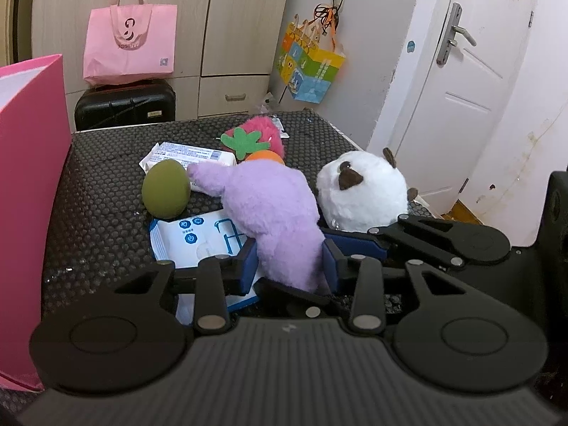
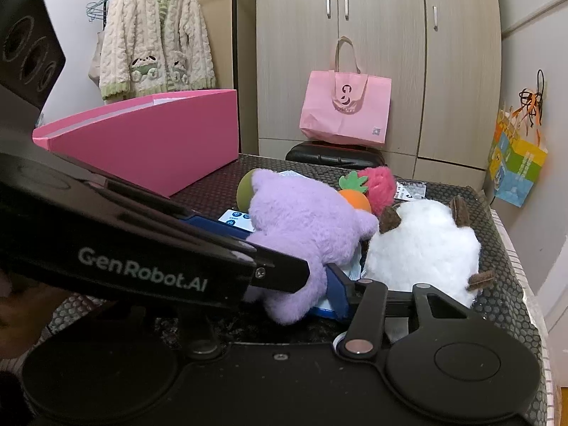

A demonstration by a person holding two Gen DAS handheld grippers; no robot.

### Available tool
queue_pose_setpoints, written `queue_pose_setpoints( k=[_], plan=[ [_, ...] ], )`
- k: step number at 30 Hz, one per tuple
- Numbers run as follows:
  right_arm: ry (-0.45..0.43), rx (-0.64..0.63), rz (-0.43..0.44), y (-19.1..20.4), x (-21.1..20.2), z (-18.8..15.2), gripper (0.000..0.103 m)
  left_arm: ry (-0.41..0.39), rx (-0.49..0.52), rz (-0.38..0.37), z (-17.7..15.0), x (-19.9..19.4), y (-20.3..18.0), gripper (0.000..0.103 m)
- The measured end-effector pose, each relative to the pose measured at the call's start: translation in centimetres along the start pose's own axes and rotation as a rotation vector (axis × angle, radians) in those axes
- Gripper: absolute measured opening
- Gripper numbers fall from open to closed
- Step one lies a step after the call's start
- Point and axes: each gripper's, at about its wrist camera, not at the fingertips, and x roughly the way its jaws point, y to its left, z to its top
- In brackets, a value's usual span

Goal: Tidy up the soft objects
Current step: 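Lift the purple plush toy and carry it over the pink box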

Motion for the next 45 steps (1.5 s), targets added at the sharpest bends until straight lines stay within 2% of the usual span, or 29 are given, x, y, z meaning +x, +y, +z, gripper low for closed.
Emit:
queue_pose_setpoints(
  k=[10, 23, 37, 45],
  plan=[
    [-0.029, -0.017, -0.029, 0.6, -0.7, -0.2, 0.053, -0.025, 0.028, 0.018, -0.4, -0.7, -0.9, 0.036],
    [-0.042, -0.055, -0.038, 2.4, -3.1, 0.0, 0.054, -0.028, 0.034, 0.007, -0.9, -4.0, -1.4, 0.036],
    [0.001, -0.043, 0.008, 5.2, -6.4, 0.1, 0.053, 0.017, 0.065, 0.035, -2.3, -8.5, -2.8, 0.036],
    [0.059, -0.059, 0.046, 7.5, -8.5, 0.6, 0.053, 0.056, 0.035, 0.013, -3.1, -11.8, -2.3, 0.036]
  ],
)
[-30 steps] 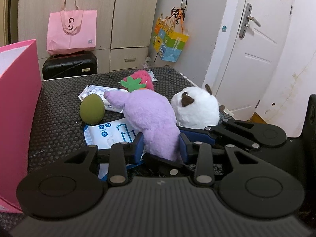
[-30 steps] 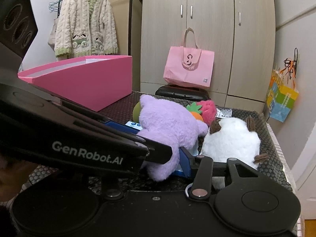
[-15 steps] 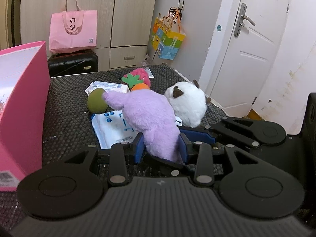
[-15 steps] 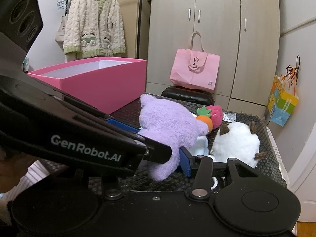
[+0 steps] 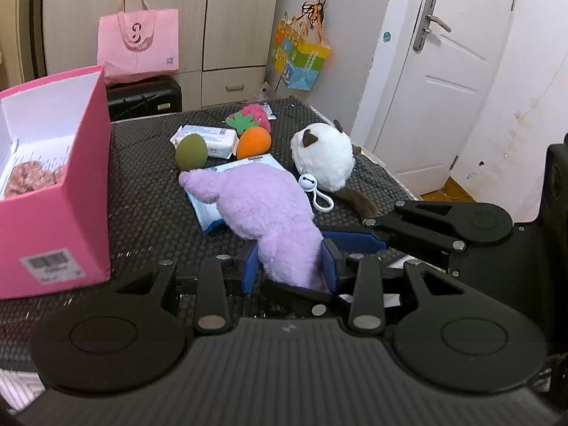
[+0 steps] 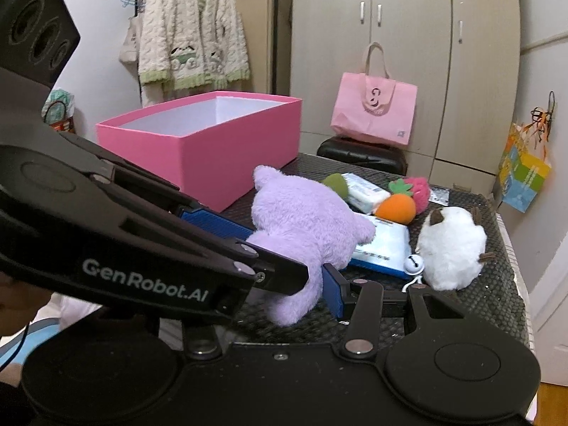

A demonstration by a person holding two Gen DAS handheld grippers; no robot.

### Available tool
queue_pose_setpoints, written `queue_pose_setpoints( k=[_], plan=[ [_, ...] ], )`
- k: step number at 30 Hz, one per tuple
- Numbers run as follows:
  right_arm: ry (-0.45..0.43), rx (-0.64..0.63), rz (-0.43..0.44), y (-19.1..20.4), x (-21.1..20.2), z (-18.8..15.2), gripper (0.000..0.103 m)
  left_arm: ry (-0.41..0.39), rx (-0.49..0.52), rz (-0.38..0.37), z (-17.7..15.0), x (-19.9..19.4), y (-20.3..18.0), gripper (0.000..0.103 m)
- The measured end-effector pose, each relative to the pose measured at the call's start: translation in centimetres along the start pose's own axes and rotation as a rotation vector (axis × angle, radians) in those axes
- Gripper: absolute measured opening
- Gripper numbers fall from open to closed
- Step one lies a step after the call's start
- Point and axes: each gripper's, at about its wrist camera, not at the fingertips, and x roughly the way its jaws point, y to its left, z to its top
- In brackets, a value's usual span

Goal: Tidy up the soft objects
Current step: 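Lift the purple plush toy and carry it over the pink box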

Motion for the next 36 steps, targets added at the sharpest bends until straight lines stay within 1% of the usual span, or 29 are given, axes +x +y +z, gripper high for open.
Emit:
queue_pose_setpoints(
  k=[5, 10, 15, 21, 23, 25, 30, 34, 36],
  plan=[
    [0.034, -0.012, 0.040, 1.5, -1.0, 0.8, 0.054, 0.037, -0.041, -0.021, -0.4, -2.2, 0.8, 0.036],
    [0.064, -0.039, 0.089, 3.1, -2.1, 1.6, 0.054, 0.064, -0.058, -0.032, -0.9, -4.4, 1.5, 0.036],
    [0.073, -0.089, 0.134, 5.0, -3.1, 2.5, 0.054, 0.073, -0.073, -0.038, -1.2, -7.1, 2.4, 0.036],
    [0.062, -0.130, 0.215, 7.1, -3.8, 4.2, 0.054, 0.072, -0.096, -0.022, -1.6, -10.5, 3.9, 0.036],
    [0.065, -0.151, 0.247, 8.0, -3.7, 4.7, 0.054, 0.086, -0.112, -0.002, -1.7, -11.3, 4.6, 0.036],
    [0.077, -0.158, 0.286, 8.6, -3.3, 5.1, 0.054, 0.091, -0.106, 0.023, -1.7, -11.9, 4.9, 0.035],
    [0.059, -0.186, 0.340, 9.9, -2.7, 6.9, 0.054, 0.063, -0.109, 0.066, -0.8, -13.7, 6.4, 0.035],
    [0.017, -0.223, 0.346, 10.4, -2.1, 8.7, 0.054, 0.011, -0.093, 0.085, 0.3, -14.5, 7.6, 0.035],
    [-0.001, -0.239, 0.341, 10.4, -1.4, 9.4, 0.054, -0.006, -0.108, 0.085, 0.7, -14.3, 8.6, 0.035]
  ],
)
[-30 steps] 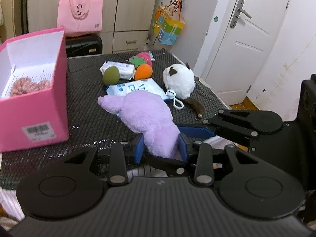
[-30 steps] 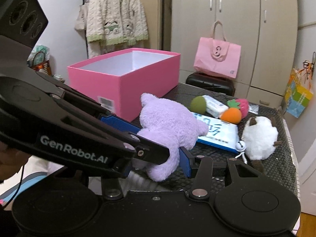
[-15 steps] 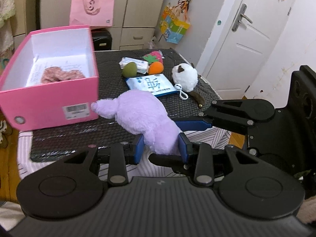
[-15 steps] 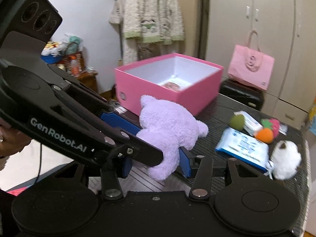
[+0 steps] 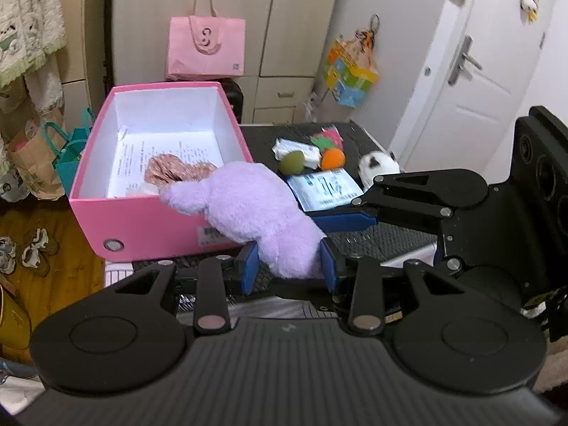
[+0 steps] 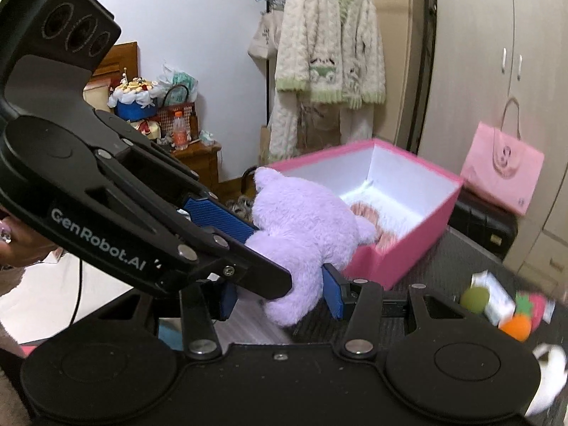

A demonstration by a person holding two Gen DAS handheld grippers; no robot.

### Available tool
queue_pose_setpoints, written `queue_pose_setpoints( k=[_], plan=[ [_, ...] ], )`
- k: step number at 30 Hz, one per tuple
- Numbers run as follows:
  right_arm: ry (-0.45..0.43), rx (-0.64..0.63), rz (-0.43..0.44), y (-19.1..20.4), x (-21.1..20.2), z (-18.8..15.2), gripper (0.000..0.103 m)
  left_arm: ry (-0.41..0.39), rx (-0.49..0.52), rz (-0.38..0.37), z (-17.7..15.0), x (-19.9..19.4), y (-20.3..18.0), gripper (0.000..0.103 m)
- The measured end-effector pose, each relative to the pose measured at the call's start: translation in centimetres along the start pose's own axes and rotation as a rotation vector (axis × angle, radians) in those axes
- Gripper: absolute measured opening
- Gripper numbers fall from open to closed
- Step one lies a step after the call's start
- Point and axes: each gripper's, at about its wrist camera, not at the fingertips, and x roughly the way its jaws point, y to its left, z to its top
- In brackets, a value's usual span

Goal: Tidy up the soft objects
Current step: 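Lift the purple plush toy and carry it over the pink box, then lower the purple plush into the box and open the left gripper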

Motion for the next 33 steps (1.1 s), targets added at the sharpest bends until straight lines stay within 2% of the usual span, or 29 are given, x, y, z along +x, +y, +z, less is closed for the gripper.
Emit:
queue_pose_setpoints(
  k=[13, 19, 28, 33],
  plan=[
    [-0.018, -0.034, -0.040, -3.0, 4.1, 4.3, 0.054, -0.076, -0.045, -0.008, 4.7, 2.7, 4.6, 0.036],
    [-0.023, -0.035, -0.037, -6.3, 7.2, 6.6, 0.054, -0.091, -0.086, -0.001, 7.8, 5.5, 7.1, 0.036],
    [0.063, 0.074, -0.045, -12.3, 12.7, 8.6, 0.053, -0.013, -0.169, -0.050, 12.2, 12.2, 10.8, 0.036],
    [0.125, 0.130, -0.074, -15.0, 15.5, 8.9, 0.052, 0.054, -0.286, -0.101, 14.1, 15.7, 13.6, 0.036]
  ],
)
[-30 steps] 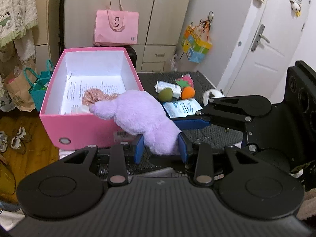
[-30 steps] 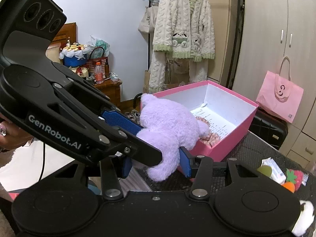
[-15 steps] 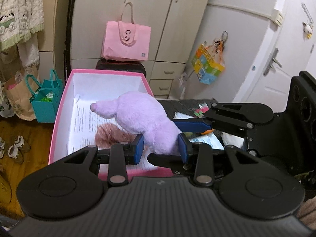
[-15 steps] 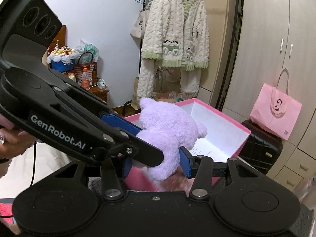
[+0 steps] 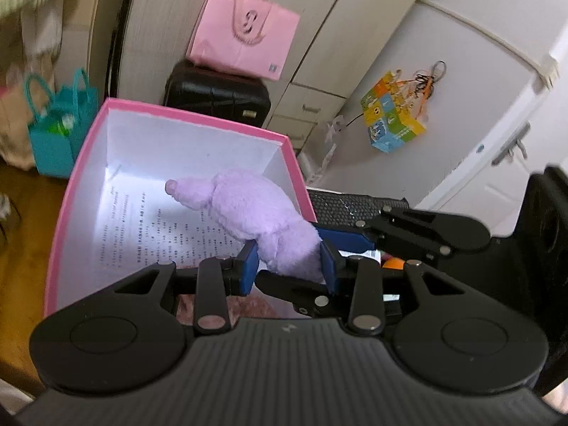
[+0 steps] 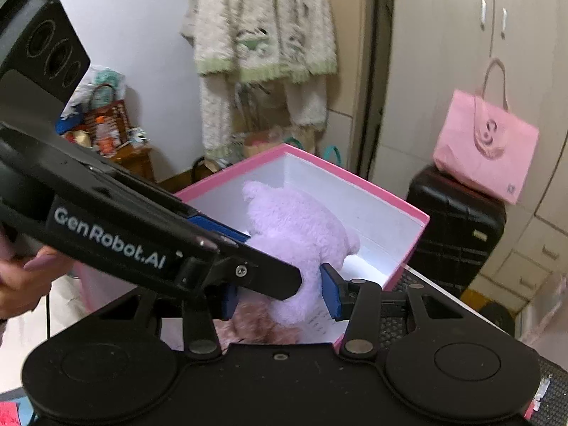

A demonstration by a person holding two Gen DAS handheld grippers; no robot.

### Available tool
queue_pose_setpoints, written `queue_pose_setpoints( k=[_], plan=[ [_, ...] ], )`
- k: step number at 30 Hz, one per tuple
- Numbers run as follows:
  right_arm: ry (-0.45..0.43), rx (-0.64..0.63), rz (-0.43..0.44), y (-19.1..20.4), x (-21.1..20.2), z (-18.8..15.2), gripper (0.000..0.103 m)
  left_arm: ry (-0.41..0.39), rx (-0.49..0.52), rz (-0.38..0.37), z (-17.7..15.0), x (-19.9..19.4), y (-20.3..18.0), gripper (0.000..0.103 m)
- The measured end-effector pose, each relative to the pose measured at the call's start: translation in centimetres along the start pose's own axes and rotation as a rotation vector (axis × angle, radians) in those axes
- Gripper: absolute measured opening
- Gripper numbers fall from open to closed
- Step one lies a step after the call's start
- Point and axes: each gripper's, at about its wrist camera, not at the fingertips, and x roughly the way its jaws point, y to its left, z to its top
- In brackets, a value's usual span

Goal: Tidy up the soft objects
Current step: 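Lower the purple plush into the box and open the left gripper, then withdraw both tools from the box toward the remaining items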

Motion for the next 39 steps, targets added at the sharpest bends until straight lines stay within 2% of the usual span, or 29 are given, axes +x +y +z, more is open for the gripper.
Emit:
queue_pose_setpoints(
  k=[6, 14, 20, 24, 26, 28, 31, 34, 37, 39],
  plan=[
    [0.074, 0.007, -0.004, -1.7, 2.7, 1.5, 0.050, 0.060, -0.089, -0.032, 2.3, 2.7, 2.3, 0.036],
    [0.171, -0.061, -0.063, -2.3, 6.7, 3.0, 0.047, 0.083, -0.223, -0.078, 3.5, 6.3, 5.9, 0.035],
    [0.212, -0.102, -0.093, -2.4, 8.9, 2.7, 0.046, 0.098, -0.282, -0.072, 3.4, 8.2, 7.4, 0.035],
    [0.230, -0.195, -0.132, -1.3, 9.6, 2.3, 0.046, 0.123, -0.309, -0.037, 3.2, 9.3, 7.7, 0.036],
    [0.249, -0.247, -0.139, -0.8, 9.8, 2.0, 0.047, 0.143, -0.351, -0.021, 3.0, 9.7, 7.9, 0.040],
    [0.259, -0.275, -0.139, -0.8, 9.8, 1.9, 0.050, 0.140, -0.369, -0.004, 2.9, 9.4, 8.0, 0.049],
    [0.248, -0.231, -0.088, -1.5, 8.4, 2.1, 0.050, 0.095, -0.294, 0.035, 2.7, 7.2, 6.9, 0.058],
    [0.235, -0.130, 0.031, -1.6, 5.7, 2.3, 0.051, 0.057, -0.191, 0.055, 2.1, 4.4, 5.3, 0.062],
    [0.171, -0.148, 0.002, -1.1, 2.6, 2.0, 0.053, 0.039, -0.141, 0.087, 1.5, 1.9, 4.4, 0.062],
    [0.152, -0.104, 0.015, -1.5, 0.6, 1.6, 0.053, 0.027, -0.090, 0.115, 0.8, 0.3, 3.5, 0.062]
  ],
)
